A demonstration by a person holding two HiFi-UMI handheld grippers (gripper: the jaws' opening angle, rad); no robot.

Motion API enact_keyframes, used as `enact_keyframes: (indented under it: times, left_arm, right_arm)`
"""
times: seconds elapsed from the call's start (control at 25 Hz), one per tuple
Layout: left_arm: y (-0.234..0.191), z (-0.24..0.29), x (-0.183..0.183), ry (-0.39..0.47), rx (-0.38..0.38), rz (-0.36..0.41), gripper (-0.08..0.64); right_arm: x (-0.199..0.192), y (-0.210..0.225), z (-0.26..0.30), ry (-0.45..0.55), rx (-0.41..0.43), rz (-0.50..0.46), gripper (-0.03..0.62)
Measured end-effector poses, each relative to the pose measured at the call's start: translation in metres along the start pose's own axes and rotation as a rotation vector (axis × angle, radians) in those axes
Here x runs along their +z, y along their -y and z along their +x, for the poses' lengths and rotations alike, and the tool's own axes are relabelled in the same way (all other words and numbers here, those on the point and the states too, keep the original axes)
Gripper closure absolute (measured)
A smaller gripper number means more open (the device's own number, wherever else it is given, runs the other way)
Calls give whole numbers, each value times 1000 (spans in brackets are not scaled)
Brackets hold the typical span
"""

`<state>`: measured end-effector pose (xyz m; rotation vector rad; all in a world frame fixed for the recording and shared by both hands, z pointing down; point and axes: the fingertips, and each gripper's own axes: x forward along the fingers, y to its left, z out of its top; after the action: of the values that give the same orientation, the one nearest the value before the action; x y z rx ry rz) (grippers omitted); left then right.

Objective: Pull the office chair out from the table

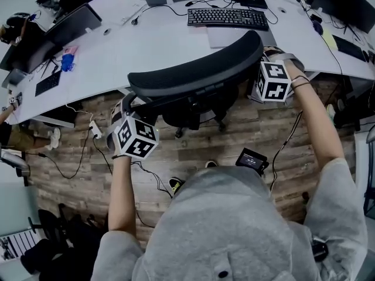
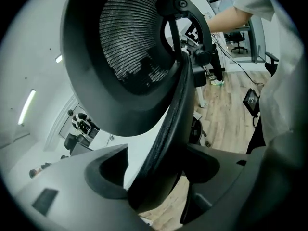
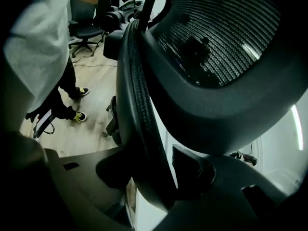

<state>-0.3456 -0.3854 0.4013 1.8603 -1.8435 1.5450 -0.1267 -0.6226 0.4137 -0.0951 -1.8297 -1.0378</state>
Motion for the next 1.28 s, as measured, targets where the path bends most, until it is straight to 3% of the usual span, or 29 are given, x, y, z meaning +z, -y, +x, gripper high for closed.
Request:
enact_keyframes:
  times: [0.12, 0.2, 0.6, 0.76, 0.84, 0.92, 1.12, 1.28]
  left_arm:
    - [-2, 17, -14, -55, 11, 57, 232]
    - [-7, 20, -15, -57, 33, 85, 319]
    - [-16, 21, -24, -8, -13, 180, 347]
    - [-18, 20, -30, -21, -61, 205, 337]
    - [-13, 20, -29, -56, -99, 262, 337]
    - [-8, 21, -29, -107, -138, 261, 341]
    - [-20, 25, -36, -115, -134, 269, 337]
    - [-23, 26, -52, -170, -201, 346, 403]
  right_arm:
    - [2, -2, 11, -12, 6, -1, 362]
    - [3, -2, 16, -6, 10, 2, 367]
    - [16, -13, 7, -31, 1, 39, 385]
    - [22, -9, 6, -33, -33, 50, 387]
    - [24, -12, 6, -33, -21, 51, 393]
    - [25, -18, 2, -41, -18, 51, 404]
    - [34, -21, 1, -52, -28, 64, 419]
    - [41, -24, 3, -55, -4, 68, 428]
